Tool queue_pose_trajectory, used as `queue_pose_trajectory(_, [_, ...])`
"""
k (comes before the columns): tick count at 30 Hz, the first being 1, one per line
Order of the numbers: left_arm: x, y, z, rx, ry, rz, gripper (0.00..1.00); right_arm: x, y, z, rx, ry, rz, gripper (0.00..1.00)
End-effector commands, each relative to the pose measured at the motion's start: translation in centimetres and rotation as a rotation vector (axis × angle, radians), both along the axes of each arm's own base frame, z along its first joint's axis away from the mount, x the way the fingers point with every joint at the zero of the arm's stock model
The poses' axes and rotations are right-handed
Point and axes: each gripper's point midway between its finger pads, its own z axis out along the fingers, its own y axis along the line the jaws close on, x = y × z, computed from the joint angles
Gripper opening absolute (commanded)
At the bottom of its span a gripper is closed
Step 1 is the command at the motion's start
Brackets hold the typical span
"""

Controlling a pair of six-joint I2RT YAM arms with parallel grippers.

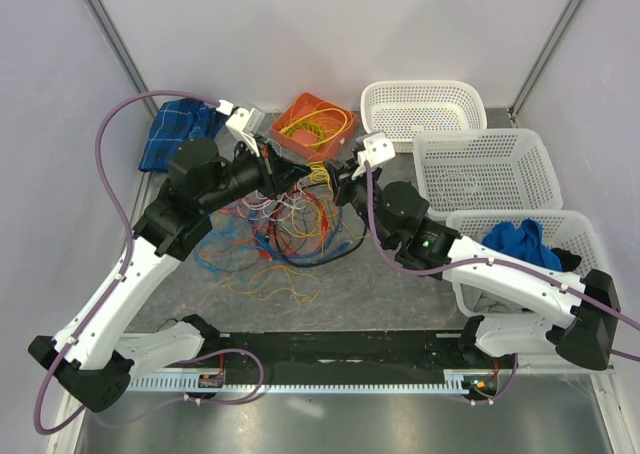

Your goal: Untangle the cables

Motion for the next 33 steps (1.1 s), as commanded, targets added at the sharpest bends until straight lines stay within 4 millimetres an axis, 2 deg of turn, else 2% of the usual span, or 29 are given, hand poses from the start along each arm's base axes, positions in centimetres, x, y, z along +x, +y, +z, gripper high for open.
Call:
queue_pose_trajectory(1, [0.9,0.7,0.8,-0.004,-0.039,0.064,0.08,-0.7,-1.8,3.8,0.079,-0.012,-0.030,0.00])
queue_pose_trajectory(2, [1.3,0.8,0.6,-0.001,-0.034,0.082,0.21,-0.6,-2.2,4.5,0.089,-0.010,-0.045,0.00])
queue_pose_trajectory(4, [2.1,1.2,0.4,-0.001,-0.021,0.129,0.38,-0.3,-3.2,4.4,0.068,0.022,-0.103,0.00])
queue_pose_trajectory(5, [2.3,1.2,0.1,0.000,-0.010,0.142,0.54,-0.2,-3.7,5.6,0.084,0.018,-0.124,0.00])
queue_pose_trajectory(7, [3.0,1.7,-0.4,-0.006,0.019,0.196,0.66,0.3,-4.5,5.5,0.049,0.038,-0.177,0.00])
queue_pose_trajectory(8, [3.1,2.0,-0.5,-0.008,0.028,0.215,0.72,0.6,-5.0,6.6,0.064,0.032,-0.197,0.00])
queue_pose_trajectory(9, [3.4,2.5,-1.0,-0.008,0.043,0.252,0.75,1.1,-5.1,6.6,0.055,0.041,-0.214,0.00])
queue_pose_trajectory(10, [3.5,2.8,-1.1,-0.011,0.050,0.276,0.83,1.4,-5.4,6.4,0.049,0.057,-0.227,0.00])
queue_pose_trajectory(11, [3.5,3.6,-1.0,-0.020,0.049,0.316,0.84,2.2,-6.3,7.7,0.081,0.051,-0.253,0.00])
queue_pose_trajectory(13, [3.7,4.9,-1.7,-0.022,0.066,0.388,0.85,3.5,-6.4,7.1,0.085,0.095,-0.255,0.00])
queue_pose_trajectory(14, [3.6,5.8,-2.0,-0.023,0.067,0.431,0.86,4.8,-7.7,8.3,0.118,0.091,-0.287,0.00])
queue_pose_trajectory(16, [3.2,6.6,-2.2,-0.039,0.072,0.464,0.87,6.7,-8.0,7.8,0.153,0.133,-0.306,0.00])
queue_pose_trajectory(17, [2.7,7.4,-2.5,-0.047,0.071,0.484,0.88,7.9,-9.4,9.1,0.191,0.124,-0.334,0.00])
queue_pose_trajectory(19, [2.3,7.9,-3.0,-0.059,0.081,0.503,0.89,9.7,-9.8,8.9,0.206,0.137,-0.363,0.00])
queue_pose_trajectory(20, [2.1,8.2,-4.1,-0.052,0.094,0.514,0.89,10.6,-11.1,10.0,0.246,0.125,-0.393,0.00])
queue_pose_trajectory(21, [1.6,8.5,-4.0,-0.073,0.095,0.518,0.89,11.7,-11.1,9.5,0.247,0.135,-0.409,0.00])
queue_pose_trajectory(22, [1.4,8.6,-4.4,-0.081,0.102,0.519,0.89,12.3,-11.6,9.9,0.269,0.134,-0.421,0.00])
queue_pose_trajectory(23, [1.3,8.7,-5.6,-0.071,0.121,0.520,0.89,13.2,-13.0,10.7,0.318,0.125,-0.449,0.00])
queue_pose_trajectory(25, [0.7,8.9,-6.3,-0.087,0.138,0.518,0.89,14.4,-13.3,11.0,0.374,0.120,-0.425,0.00])
queue_pose_trajectory(26, [0.5,8.7,-7.7,-0.075,0.161,0.509,0.89,15.1,-14.4,11.1,0.404,0.109,-0.435,0.00])
queue_pose_trajectory(27, [0.3,8.6,-8.2,-0.084,0.181,0.507,0.89,15.1,-14.3,12.7,0.488,0.068,-0.395,0.00])
queue_pose_trajectory(28, [0.1,8.5,-8.6,-0.089,0.191,0.498,0.89,15.6,-14.6,11.9,0.504,0.065,-0.397,0.00])
queue_pose_trajectory(29, [-0.1,8.2,-9.9,-0.080,0.215,0.483,0.89,15.8,-15.4,12.2,0.540,0.040,-0.407,0.00])
queue_pose_trajectory(30, [-0.2,8.1,-10.3,-0.088,0.231,0.480,0.89,16.0,-16.0,13.2,0.597,-0.006,-0.408,0.00])
queue_pose_trajectory(33, [-0.4,7.8,-12.0,-0.076,0.268,0.470,0.89,17.9,-17.5,12.8,0.667,-0.036,-0.469,0.00])
